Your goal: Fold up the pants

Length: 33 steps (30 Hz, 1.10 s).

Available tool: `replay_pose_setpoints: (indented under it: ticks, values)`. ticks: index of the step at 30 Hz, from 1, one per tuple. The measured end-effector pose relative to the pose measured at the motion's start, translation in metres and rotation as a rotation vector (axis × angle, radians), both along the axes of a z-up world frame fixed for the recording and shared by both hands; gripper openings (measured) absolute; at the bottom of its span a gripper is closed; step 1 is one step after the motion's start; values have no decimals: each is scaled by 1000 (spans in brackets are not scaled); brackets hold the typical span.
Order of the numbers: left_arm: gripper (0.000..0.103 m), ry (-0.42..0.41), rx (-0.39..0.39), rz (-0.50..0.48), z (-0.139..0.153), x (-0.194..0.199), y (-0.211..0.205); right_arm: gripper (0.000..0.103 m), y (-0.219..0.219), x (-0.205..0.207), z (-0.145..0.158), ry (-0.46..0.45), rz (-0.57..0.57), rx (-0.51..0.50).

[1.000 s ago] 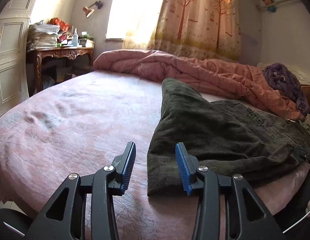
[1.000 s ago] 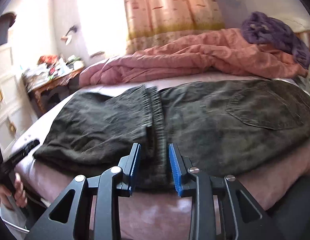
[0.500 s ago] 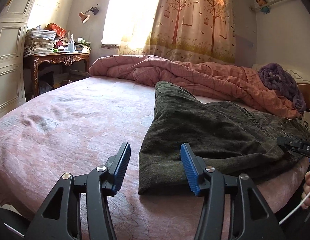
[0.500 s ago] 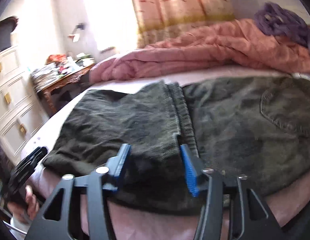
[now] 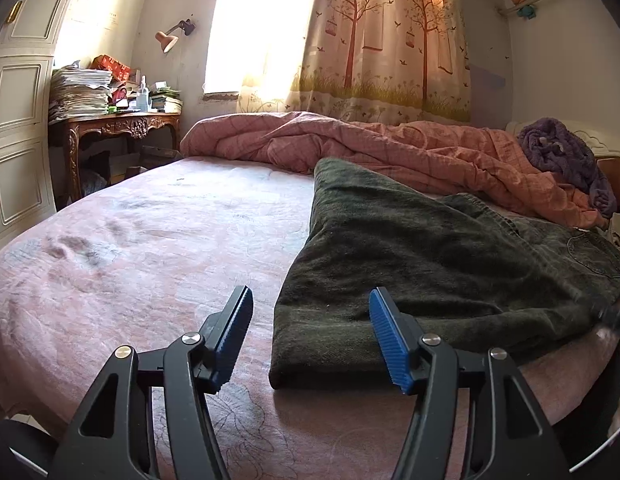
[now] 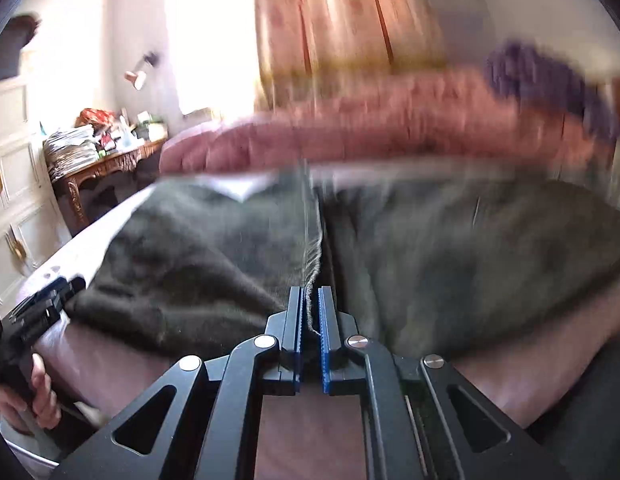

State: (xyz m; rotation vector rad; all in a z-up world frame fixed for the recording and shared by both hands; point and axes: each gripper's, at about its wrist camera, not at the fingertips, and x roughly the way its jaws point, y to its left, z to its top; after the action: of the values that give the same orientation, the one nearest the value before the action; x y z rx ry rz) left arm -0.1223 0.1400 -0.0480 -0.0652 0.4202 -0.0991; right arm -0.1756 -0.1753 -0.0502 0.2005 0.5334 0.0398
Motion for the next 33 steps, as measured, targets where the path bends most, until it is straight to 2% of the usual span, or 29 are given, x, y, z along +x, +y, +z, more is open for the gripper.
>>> replay_pose_setpoints:
  ticks: [2,4,6,9,12,14,17,20,21,26,27,29,31,33]
  values:
    - [60,8,8,2,-1,0,0,6,-3,-3,-10,-9,-14,31]
    - [61,9,21,13,-1,1,0,6,-1,-3,-3,-8,-15,22]
    - [61,8,20,19,0,1,2,6,-7,-7,9,-16,5,75]
    - [65,13,11,28,0,3,4,6,-5,-16,20,-66,14,20]
    - [66,39,18,21,-4,6,3,6,-4,0,-11,51,7,-23]
    - [66,59,45,22,-6,8,1,7,-5,-3,-9,15,9,-5]
    - [69,88,87,14,-9,12,-3,7,-13,-1,0,21,18,25]
    - [69,98,73,5,-8,12,-2,13,-23,-3,9,18,12,42]
    - [69,97,74,5,-7,11,-2,18,-24,-3,11,18,-12,17]
    - [68,15,148,-34,13,1,-29,19,-31,-10,22,-33,-103,-59]
    - [64,13,159,-56,15,2,-38,19,-33,-10,24,-39,-103,-55]
    - [20,46,142,-113,10,8,-57,19,-35,-10,26,-46,-102,-45]
    - [2,102,92,-211,1,12,-76,19,-37,-10,29,-61,-101,-28]
    - [0,121,48,-266,-7,8,-96,19,-39,-10,32,-72,-101,-15]
